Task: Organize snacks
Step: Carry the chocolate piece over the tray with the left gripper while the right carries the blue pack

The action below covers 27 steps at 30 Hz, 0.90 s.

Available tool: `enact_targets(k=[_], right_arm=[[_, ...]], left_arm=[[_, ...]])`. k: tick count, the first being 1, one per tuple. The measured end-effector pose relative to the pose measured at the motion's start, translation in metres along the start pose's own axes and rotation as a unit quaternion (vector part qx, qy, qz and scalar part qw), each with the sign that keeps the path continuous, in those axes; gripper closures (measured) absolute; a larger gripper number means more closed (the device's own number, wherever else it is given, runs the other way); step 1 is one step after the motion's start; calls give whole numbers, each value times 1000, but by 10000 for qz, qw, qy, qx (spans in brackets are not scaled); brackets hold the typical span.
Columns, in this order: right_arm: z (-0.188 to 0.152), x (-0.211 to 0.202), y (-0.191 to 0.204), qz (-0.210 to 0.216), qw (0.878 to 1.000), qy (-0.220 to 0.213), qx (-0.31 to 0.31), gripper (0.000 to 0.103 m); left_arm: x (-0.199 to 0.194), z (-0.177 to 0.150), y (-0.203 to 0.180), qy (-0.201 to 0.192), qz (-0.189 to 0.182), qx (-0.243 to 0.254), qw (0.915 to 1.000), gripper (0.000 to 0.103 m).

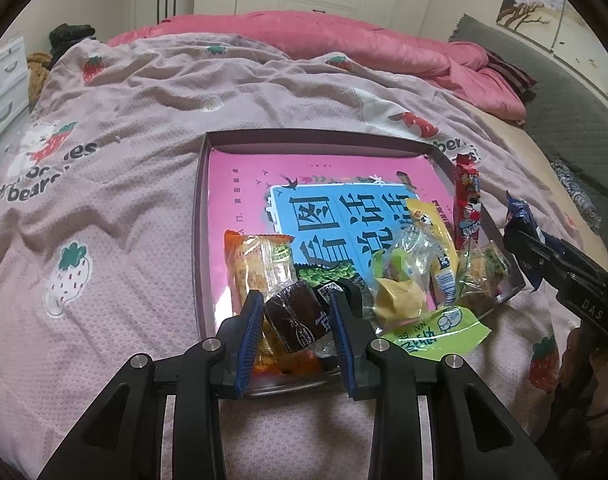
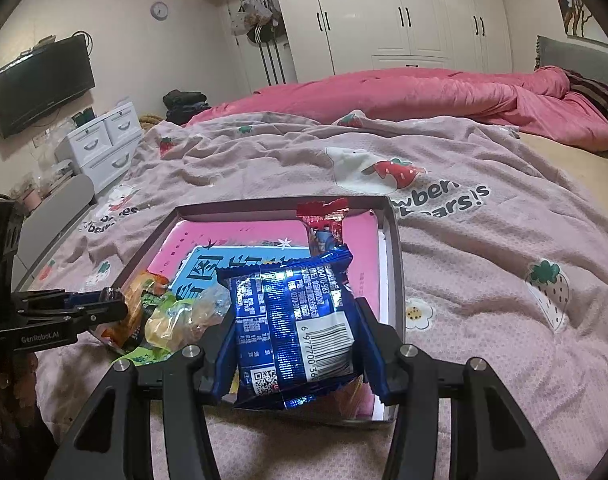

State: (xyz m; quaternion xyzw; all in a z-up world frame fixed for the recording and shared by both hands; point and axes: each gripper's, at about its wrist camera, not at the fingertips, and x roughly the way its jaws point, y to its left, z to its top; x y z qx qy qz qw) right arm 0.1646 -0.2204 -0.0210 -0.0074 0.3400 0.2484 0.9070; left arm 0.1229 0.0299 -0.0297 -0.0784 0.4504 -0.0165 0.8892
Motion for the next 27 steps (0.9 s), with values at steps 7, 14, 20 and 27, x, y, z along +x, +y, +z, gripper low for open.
enact_targets(k=[7, 14, 20, 27], right_arm=[[5, 3, -4, -16, 10000, -71, 28, 51], [3, 3, -10, -185, 9998, -19, 114, 51], [-3, -1, -9, -117, 9999, 48, 96, 51], [-7, 7, -4, -120, 9998, 183, 34, 51]], left_arm=[[5, 2, 2, -14, 43, -43, 10000, 68], [6, 1, 2, 22, 66, -8, 10000, 68], [3, -4, 1, 46, 19, 60, 10000, 68], [5, -5, -1, 47, 49, 108, 9999, 68]])
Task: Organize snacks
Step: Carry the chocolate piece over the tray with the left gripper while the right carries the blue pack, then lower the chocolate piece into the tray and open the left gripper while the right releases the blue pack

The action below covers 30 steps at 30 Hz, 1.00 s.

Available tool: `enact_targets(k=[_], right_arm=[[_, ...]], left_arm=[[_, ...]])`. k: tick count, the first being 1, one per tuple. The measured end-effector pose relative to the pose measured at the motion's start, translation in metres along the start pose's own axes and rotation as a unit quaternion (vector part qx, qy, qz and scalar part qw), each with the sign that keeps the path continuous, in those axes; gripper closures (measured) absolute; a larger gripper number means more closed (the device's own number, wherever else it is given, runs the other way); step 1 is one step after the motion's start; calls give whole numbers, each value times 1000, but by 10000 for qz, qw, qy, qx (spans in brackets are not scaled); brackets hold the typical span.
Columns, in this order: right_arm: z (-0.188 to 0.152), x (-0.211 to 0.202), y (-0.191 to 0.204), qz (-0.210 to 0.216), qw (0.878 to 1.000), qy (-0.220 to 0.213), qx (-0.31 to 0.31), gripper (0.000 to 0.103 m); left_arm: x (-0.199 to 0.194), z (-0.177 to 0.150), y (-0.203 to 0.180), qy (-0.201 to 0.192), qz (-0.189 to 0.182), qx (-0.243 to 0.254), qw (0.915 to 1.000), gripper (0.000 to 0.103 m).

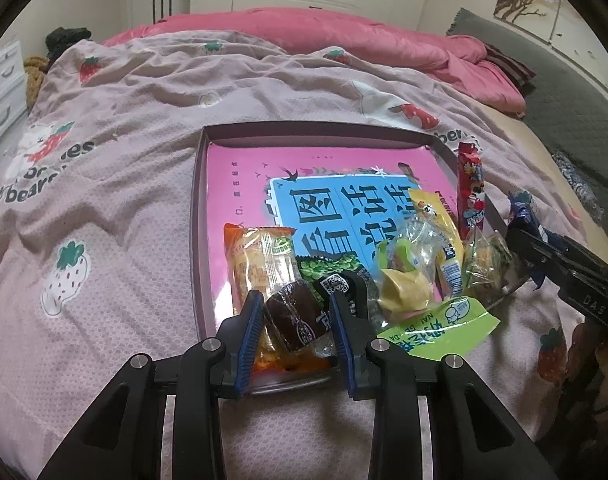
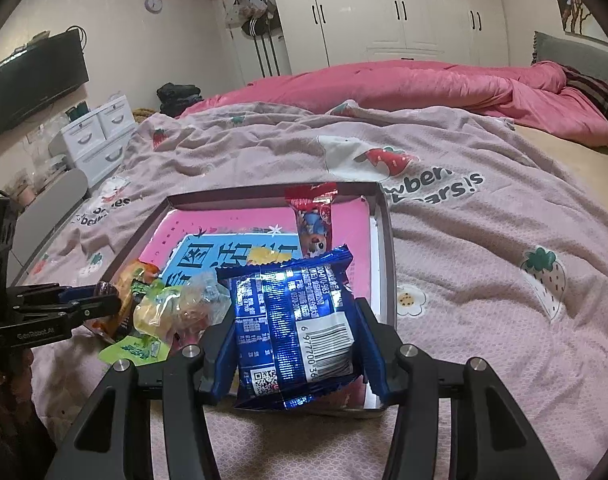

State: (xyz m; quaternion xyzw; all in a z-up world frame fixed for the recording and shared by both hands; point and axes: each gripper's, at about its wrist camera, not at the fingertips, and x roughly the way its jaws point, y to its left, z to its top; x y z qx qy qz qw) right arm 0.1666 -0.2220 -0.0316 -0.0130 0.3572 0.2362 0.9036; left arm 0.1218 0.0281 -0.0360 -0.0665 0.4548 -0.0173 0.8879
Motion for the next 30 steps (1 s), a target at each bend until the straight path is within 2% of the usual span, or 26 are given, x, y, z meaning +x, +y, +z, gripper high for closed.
enact_targets(k=[7, 30], right_arm=[[-2, 15, 6, -23, 9998, 130, -118, 50], [1, 27, 16, 294, 9994, -35, -162, 50]], left_arm=[[2, 1, -4, -11, 29, 92, 10000, 68], [6, 4, -7, -10, 23, 128, 9999, 68]])
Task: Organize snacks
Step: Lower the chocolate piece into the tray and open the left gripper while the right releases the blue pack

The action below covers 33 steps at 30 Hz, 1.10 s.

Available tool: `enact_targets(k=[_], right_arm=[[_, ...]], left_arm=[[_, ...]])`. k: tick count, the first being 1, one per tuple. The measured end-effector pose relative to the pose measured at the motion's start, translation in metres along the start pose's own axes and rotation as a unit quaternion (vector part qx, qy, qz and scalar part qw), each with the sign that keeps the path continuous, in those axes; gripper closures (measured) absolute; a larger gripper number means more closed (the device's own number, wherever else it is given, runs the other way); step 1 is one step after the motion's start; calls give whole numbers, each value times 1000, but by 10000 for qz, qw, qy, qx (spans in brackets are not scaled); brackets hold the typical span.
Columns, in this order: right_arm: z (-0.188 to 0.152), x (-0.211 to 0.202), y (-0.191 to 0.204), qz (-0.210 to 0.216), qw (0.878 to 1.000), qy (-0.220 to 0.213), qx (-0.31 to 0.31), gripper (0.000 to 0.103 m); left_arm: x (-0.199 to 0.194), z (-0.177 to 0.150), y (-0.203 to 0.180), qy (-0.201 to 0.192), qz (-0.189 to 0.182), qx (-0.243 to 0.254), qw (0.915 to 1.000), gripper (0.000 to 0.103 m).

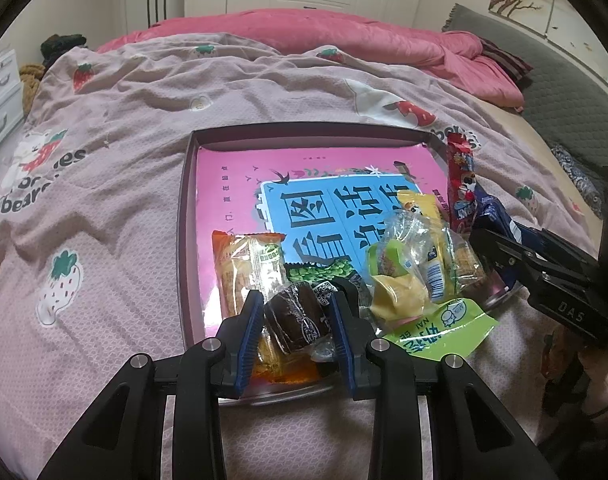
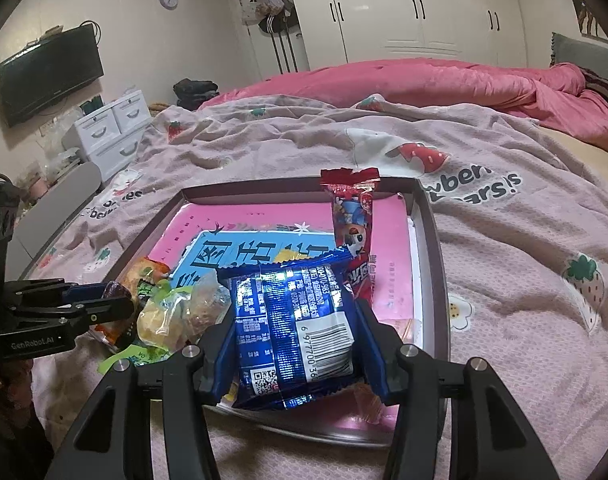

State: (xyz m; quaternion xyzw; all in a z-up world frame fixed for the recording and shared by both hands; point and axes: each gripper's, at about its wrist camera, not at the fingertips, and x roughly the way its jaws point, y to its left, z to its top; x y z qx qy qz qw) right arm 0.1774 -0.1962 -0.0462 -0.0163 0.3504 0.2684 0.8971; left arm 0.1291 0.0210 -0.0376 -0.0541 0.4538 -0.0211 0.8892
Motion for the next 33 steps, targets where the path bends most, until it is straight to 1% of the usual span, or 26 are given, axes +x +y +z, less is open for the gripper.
enact_targets(k=[4, 13, 22, 33], right_arm=[[0, 2, -2, -115, 9999, 34, 75, 50], [-1, 2, 0, -109, 9999, 46, 23, 50], [-2, 0, -4, -81, 9999, 40, 143, 49], [-1, -1, -7, -163, 9997, 16, 197, 49]], left_arm=[[0, -1, -1, -9, 7, 8, 10000, 68], [0, 0, 1, -37, -22, -12, 10000, 68], [0, 1, 1, -81, -83, -31, 9999, 68], [1, 2, 1, -80, -83, -13, 9999, 68]])
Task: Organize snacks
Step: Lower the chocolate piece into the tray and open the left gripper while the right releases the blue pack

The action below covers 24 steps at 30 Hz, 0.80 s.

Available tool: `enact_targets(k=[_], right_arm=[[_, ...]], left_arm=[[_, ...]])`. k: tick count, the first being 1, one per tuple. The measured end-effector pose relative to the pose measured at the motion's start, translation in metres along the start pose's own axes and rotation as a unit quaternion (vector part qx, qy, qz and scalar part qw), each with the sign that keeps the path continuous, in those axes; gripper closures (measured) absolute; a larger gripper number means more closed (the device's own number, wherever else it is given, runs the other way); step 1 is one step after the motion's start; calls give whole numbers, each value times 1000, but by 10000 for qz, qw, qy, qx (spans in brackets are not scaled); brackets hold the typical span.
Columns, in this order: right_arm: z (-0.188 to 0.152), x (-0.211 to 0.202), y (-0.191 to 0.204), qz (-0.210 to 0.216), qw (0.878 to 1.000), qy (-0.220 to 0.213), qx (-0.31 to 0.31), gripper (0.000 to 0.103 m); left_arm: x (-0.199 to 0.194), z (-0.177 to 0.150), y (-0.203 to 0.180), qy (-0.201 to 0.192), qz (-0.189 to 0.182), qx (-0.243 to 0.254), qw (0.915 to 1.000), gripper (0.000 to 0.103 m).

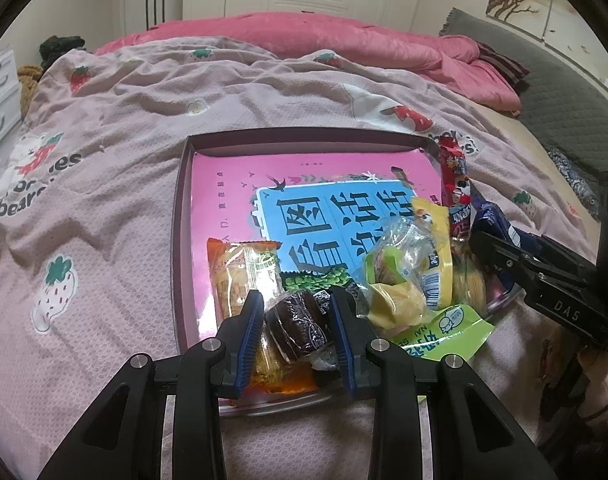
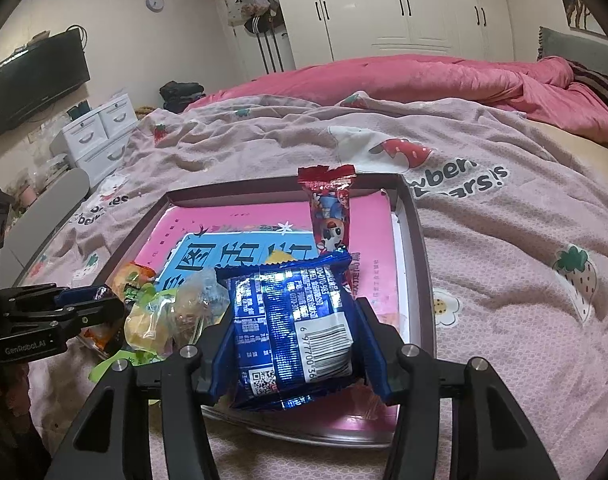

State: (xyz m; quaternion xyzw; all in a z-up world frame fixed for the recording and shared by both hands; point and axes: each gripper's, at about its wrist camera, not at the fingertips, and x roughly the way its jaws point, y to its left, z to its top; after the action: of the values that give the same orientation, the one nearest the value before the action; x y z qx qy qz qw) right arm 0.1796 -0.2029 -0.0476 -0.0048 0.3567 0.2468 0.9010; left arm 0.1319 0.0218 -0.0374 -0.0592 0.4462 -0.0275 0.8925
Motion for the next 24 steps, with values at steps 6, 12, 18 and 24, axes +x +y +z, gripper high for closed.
enact_targets(k=[6, 12, 18, 24], right_arm=[[0, 0, -1, 19, 10000, -5, 9, 49], [1, -3, -1, 3, 10000, -36, 13, 49], [2, -8, 0, 3, 10000, -82, 14, 49], [2, -9, 0, 7, 10000, -68, 26, 49]], left_arm=[[0, 0, 0, -2, -1, -1, 10000, 68], [0, 0, -1, -9, -17, -16, 10000, 68], [0, 1, -2, -18, -28, -18, 10000, 68], [0, 1, -2, -15, -44, -25, 10000, 68]])
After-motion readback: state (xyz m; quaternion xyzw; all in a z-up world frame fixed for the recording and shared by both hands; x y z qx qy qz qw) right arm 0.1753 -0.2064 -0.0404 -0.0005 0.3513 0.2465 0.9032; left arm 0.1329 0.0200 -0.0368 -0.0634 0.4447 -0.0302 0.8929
